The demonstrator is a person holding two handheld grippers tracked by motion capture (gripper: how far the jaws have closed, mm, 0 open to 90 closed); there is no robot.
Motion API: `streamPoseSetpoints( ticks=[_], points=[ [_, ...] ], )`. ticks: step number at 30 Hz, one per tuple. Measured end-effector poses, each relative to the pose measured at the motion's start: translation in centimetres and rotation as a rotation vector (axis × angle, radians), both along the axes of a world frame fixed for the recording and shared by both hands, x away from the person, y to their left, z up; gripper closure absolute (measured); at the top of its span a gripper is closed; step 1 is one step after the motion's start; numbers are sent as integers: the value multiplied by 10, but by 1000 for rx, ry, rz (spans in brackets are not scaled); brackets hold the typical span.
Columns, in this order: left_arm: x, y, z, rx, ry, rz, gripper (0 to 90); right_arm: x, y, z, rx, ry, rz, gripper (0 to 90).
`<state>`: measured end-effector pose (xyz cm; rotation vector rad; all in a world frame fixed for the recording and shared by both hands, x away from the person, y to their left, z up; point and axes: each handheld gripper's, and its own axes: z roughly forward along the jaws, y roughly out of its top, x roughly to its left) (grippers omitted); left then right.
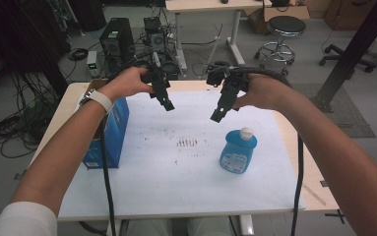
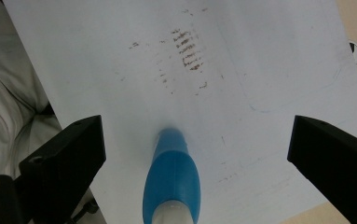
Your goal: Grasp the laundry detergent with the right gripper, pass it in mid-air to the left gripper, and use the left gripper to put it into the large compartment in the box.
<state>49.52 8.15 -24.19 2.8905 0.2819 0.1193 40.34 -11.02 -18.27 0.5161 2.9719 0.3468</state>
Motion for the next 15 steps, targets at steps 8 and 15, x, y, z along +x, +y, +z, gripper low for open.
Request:
streamPoseSetpoints(
  ticks=[8,15],
  points=[
    [-3,0,3,-9,-5,8,38,-6,-9,6,15,-4,-7,41],
    [-4,1,4,-13,-4,6,37,-10,-19,10,25,-11,-16,41]
  ],
)
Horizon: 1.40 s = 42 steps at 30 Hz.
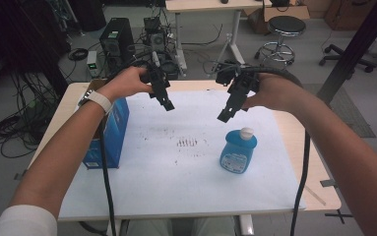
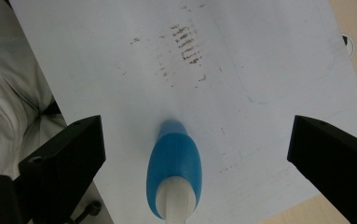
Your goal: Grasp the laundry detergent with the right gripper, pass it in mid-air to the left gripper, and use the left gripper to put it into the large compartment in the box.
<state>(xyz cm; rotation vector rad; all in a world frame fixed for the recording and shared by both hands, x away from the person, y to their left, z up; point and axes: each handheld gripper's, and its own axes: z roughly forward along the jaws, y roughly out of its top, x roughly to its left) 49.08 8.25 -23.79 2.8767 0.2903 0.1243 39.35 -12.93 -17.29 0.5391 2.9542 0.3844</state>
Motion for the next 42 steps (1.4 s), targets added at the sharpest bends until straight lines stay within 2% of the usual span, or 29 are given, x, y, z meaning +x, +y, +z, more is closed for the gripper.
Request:
streamPoseSetpoints(
  ticks=[5,18,27,34,42],
  points=[
    [-1,0,-2,5,10,-2,37,-3,-13,2,28,-1,-19,40],
    [-5,-1,1,-9,-2,6,37,-8,-35,0,46,-4,-51,38],
    [-7,-9,3,-21,1,3,35,-15,-56,-3,64,-10,-76,29],
    [-9,-12,2,-21,2,3,35,-19,-65,-6,62,-8,-87,31],
    [-10,-15,1,-16,-3,-3,35,-22,-76,-12,80,-9,-98,31]
  ],
)
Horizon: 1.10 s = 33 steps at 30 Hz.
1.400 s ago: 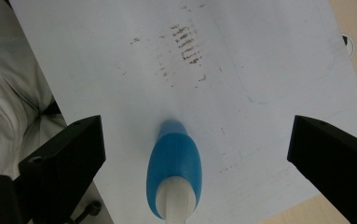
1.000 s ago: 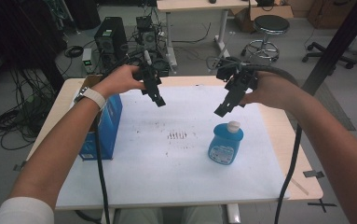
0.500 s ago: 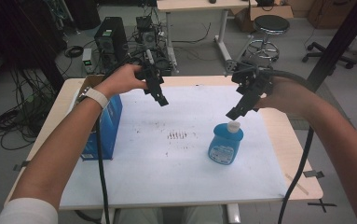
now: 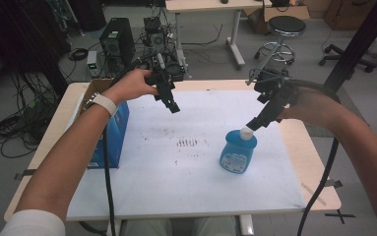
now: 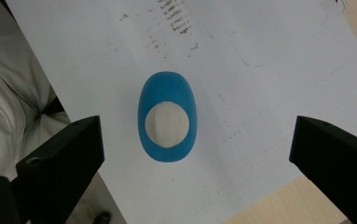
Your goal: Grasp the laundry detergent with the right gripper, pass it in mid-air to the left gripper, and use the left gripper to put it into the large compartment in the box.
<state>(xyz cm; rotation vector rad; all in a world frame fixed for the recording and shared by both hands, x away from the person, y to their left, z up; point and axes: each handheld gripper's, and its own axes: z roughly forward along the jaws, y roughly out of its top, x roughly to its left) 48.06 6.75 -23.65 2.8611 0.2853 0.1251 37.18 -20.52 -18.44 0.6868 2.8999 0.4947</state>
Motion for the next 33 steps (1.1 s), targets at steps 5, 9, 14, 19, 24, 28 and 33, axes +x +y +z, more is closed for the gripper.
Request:
streamPoseSetpoints(
  ticks=[5,9,14,19,24,28,33],
  points=[
    [-1,-1,0,5,1,7,35,-3,-8,-4,11,3,-9,32],
    [-1,-3,0,6,2,11,35,-7,-18,-8,25,3,-19,32],
    [-3,-5,1,8,-1,10,35,-10,-24,-13,32,5,-26,32],
    [-4,-5,-1,12,6,4,36,-13,-31,-20,38,15,-37,28],
    [-4,-5,-2,14,7,3,36,-15,-35,-25,48,14,-36,29],
    [-5,-6,-2,16,7,6,36,-17,-39,-30,64,11,-35,30],
    [-5,-7,-4,15,9,5,36,-19,-44,-39,77,15,-39,30]
  ],
)
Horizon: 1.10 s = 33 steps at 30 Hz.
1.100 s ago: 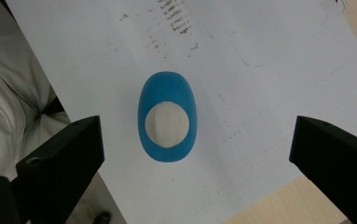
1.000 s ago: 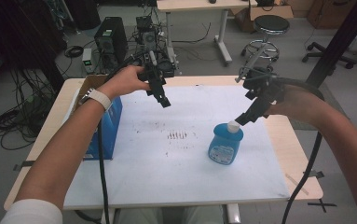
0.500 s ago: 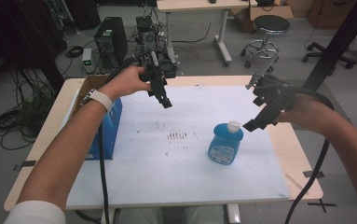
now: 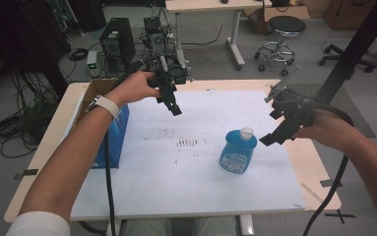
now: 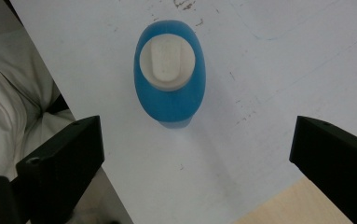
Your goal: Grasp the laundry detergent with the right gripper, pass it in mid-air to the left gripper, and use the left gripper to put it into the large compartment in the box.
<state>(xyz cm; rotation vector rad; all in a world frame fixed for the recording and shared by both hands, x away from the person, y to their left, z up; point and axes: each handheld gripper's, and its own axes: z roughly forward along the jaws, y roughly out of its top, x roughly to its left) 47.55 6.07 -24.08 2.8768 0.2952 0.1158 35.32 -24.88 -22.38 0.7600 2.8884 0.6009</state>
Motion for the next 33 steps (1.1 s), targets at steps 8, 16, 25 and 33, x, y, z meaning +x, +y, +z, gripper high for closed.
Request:
streamPoseSetpoints(
  ticks=[8,16,25,33],
  points=[
    [-1,-2,-2,6,1,-7,36,-5,-5,-13,33,-9,11,32],
    [-2,-3,-1,12,-1,-2,36,-10,-10,-27,50,-27,9,31],
    [-2,-1,-1,10,2,0,36,-14,-15,-39,83,-35,4,31],
    [-2,-1,-1,13,2,-2,36,-17,-18,-50,111,-51,-7,31]
  ],
)
